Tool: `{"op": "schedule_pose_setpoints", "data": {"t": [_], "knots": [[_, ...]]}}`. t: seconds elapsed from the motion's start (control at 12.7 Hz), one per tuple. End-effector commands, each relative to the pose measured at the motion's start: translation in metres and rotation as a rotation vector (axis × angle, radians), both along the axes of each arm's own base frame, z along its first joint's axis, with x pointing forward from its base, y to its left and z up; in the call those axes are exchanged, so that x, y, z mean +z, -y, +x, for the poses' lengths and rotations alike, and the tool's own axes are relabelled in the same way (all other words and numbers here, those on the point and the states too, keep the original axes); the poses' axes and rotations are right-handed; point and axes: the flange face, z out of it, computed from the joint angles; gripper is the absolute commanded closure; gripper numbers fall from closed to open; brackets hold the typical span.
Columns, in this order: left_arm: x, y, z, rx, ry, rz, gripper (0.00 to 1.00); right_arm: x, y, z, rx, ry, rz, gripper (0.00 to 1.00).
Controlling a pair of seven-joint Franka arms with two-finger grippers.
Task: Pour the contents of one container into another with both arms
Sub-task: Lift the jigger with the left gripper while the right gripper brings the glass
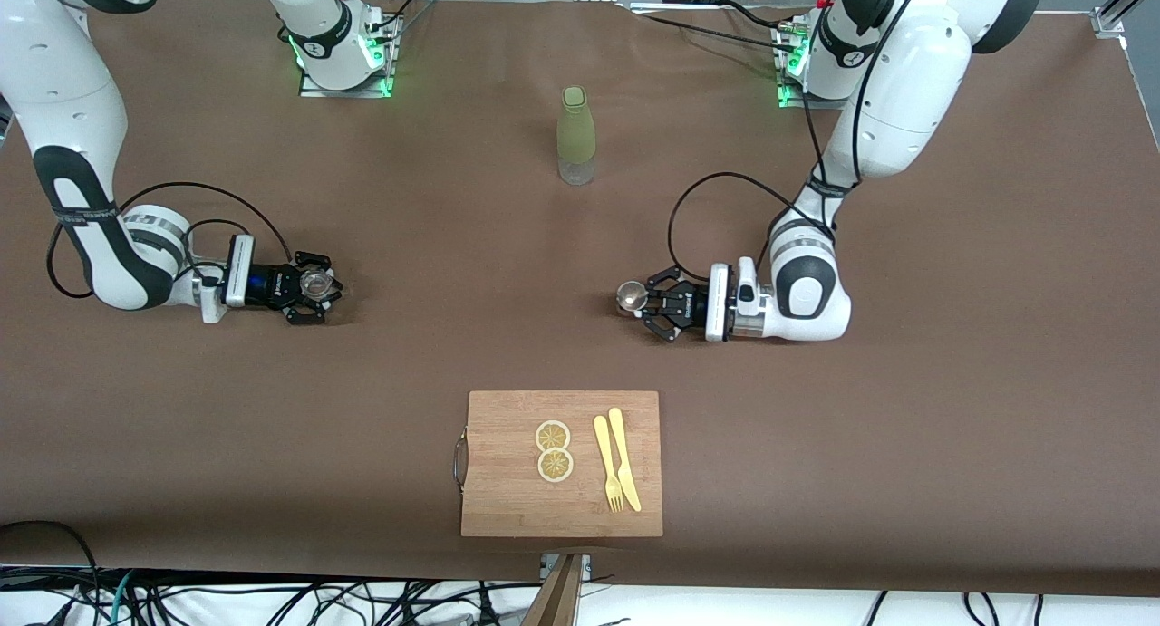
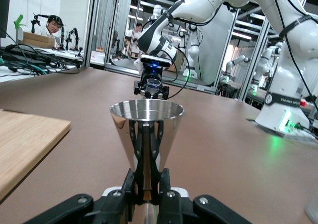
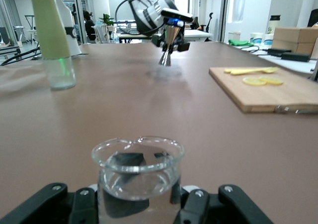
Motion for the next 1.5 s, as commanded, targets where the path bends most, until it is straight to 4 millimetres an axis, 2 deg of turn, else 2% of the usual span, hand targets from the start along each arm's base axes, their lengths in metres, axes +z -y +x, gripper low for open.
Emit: {"op": "schedule_pose_setpoints", "data": {"t": [0.0,0.16,0.32,0.39,0.55,0.95,1.18,1.42], "knots": [[0.002,0.043,-0.015,0.003,-0.031,-0.017,1.0,0.035,-0.015,0.011,-0.03,0.029,0.043,0.84],[-0.008,0.078,-0.024,-0.001,-0.042,-0.042,1.0,0.042,-0.028,0.015,-0.038,0.026,0.068,0.84],[-0.019,0.114,-0.033,0.017,-0.051,-0.077,1.0,0.066,-0.048,0.02,-0.044,0.036,0.097,0.84],[-0.021,0.124,-0.034,0.029,-0.046,-0.074,1.0,0.076,-0.053,0.02,-0.057,0.008,0.104,0.85],[-0.024,0.132,-0.033,0.042,-0.035,-0.046,1.0,0.088,-0.068,0.021,-0.056,0.005,0.127,0.86],[-0.027,0.163,-0.028,0.07,0.005,-0.032,1.0,0.129,-0.11,0.003,-0.044,0.009,0.103,0.86],[-0.029,0.167,-0.027,0.094,0.0,-0.039,1.0,0.155,-0.131,-0.001,-0.03,0.016,0.075,0.86],[-0.03,0.177,-0.033,0.114,-0.009,-0.034,1.0,0.17,-0.153,-0.004,-0.023,0.021,0.031,0.86]]}}
